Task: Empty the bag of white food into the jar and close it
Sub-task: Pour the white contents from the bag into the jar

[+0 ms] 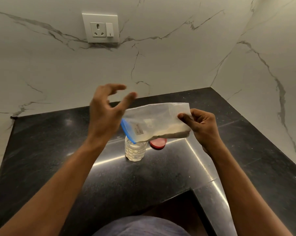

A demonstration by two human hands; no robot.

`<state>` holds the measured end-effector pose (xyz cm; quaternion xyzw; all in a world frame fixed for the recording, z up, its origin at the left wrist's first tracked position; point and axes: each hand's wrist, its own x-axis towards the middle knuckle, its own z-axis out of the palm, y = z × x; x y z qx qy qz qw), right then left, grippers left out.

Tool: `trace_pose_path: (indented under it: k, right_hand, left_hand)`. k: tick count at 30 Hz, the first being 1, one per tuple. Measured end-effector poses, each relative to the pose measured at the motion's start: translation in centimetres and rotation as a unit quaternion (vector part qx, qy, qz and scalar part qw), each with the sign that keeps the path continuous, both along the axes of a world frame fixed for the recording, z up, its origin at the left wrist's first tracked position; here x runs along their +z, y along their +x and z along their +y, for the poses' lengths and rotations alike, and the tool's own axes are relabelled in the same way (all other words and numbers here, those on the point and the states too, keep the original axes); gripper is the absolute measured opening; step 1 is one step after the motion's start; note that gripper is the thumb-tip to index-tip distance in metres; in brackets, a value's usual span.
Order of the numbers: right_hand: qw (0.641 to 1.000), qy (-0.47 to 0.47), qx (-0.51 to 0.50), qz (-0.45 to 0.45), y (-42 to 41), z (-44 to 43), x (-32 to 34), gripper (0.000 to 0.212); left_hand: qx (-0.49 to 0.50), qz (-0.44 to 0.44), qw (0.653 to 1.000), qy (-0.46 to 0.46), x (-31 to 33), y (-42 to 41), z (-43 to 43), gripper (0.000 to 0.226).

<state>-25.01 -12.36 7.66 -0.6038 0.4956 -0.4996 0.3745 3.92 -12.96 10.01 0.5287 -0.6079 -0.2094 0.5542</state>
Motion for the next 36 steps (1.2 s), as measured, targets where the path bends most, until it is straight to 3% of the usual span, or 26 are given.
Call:
trace_pose_path:
  k: [3,7,10,16,22,36]
  right_hand:
    - [1.0,-0.012,-0.001,0.004,0.2,0.1,0.4,0.016]
    - [0.999,-0.036,0.002,0.014,1.0,0.1,0.9,0.012]
    - [0.998,-0.059,-0.01,0.007,1.7,0.0,1.0,0.008]
    - [0.996,-0.079,-0.039,0.002,2.3,0.1,0.6,0.008]
    - [0.995,-0.089,-0.047,0.022,2.7,0.3,0.9,0.008]
    - [0.992,-0.088,-0.045,0.075,3.8,0.0,1.4,0.01]
  left_hand:
    - [0.055,0.161,0.98,0.1,-3.9,1.2,1.9,0.032]
    - [-0.073,0.202,0.941,0.263,-8.1,-0.4,3.2,0.033]
    - [-0.13,0.216,0.938,0.239,-9.2,-1.4,3.2,0.03]
    - [-0.12,0.208,0.949,0.202,-9.9,-0.8,2.0,0.013]
    - [-0.099,0.172,0.963,0.181,-9.9,0.2,1.7,0.013]
    - [-0.095,0.189,0.955,0.207,-9.7,1.2,1.8,0.018]
